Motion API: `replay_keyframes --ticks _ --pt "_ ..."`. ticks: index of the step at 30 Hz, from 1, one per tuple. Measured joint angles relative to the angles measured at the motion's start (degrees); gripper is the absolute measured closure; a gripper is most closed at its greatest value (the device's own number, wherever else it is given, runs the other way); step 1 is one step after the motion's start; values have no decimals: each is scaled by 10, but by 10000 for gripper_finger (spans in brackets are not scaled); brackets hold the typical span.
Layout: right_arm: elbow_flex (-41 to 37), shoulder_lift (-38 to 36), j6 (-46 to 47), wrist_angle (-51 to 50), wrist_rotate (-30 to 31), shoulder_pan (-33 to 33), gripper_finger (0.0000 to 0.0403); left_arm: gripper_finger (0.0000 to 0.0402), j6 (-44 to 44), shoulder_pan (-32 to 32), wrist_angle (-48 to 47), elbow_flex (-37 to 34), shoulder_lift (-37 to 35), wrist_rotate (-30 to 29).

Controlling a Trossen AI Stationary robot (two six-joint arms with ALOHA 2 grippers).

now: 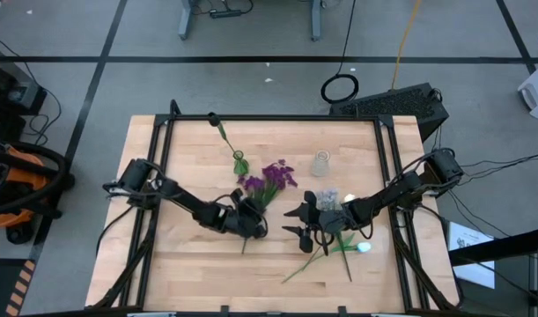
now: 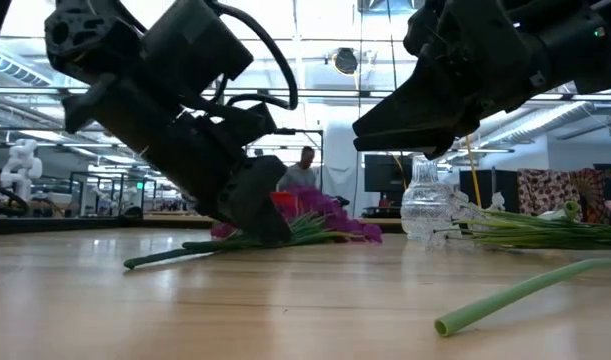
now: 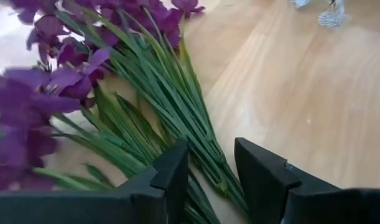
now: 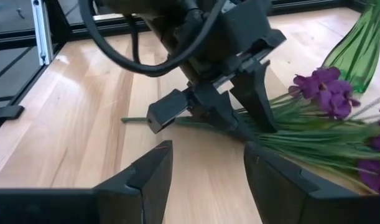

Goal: Sort flowers into vase by color
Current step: Put the right purple flowers into the green vase

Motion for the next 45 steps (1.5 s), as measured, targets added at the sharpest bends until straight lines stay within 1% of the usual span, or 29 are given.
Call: replay_keyframes --ticks 5,9,11,14,19,20,26,31,38,45 --pt "0 0 -4 -1 0 0 213 265 0 15 8 0 -1 42" --pt "0 0 -6 -1 0 0 213 266 0 18 8 0 -1 46" --pt "0 0 -6 0 1 0 213 270 0 17 7 0 -1 38" --pt "0 0 -10 0 2 0 213 299 -2 17 7 0 0 17" --pt "0 0 -8 0 2 0 213 381 -2 17 14 1 -6 10" --pt "0 0 -7 0 2 0 213 389 -2 17 13 2 -9 10" --pt "0 0 -6 0 2 0 213 385 -11 17 9 2 -52 6" --pt "0 -1 -7 0 2 0 213 385 -21 16 -12 3 -96 17" --pt "0 -1 -1 -2 0 0 213 385 -25 10 -72 3 -177 8" --pt "0 -1 5 -10 0 0 213 384 12 3 -110 3 -277 31"
